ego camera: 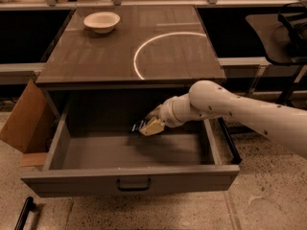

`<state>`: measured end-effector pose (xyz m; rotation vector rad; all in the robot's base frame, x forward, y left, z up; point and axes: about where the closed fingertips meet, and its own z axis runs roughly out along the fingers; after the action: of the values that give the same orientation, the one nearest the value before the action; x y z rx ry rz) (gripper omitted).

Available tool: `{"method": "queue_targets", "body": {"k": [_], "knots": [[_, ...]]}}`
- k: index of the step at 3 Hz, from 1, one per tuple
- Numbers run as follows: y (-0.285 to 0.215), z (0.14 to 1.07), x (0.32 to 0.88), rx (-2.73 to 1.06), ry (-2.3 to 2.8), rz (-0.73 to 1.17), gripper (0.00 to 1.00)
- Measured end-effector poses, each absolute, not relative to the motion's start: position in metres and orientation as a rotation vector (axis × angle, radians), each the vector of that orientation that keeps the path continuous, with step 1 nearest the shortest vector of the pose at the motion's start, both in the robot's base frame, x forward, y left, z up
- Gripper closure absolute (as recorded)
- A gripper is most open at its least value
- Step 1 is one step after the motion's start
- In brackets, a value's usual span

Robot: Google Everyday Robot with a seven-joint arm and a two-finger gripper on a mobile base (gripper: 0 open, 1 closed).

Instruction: Place rxbar blueberry into top drawer

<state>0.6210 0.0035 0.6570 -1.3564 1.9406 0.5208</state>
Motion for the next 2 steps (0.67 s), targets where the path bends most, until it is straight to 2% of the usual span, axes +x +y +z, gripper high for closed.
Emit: {"method": "queue_targets", "body": {"k": [2], "knots": [[0.007,0.6551,0.6198,-1.362,1.939,0.527,0.37]]}}
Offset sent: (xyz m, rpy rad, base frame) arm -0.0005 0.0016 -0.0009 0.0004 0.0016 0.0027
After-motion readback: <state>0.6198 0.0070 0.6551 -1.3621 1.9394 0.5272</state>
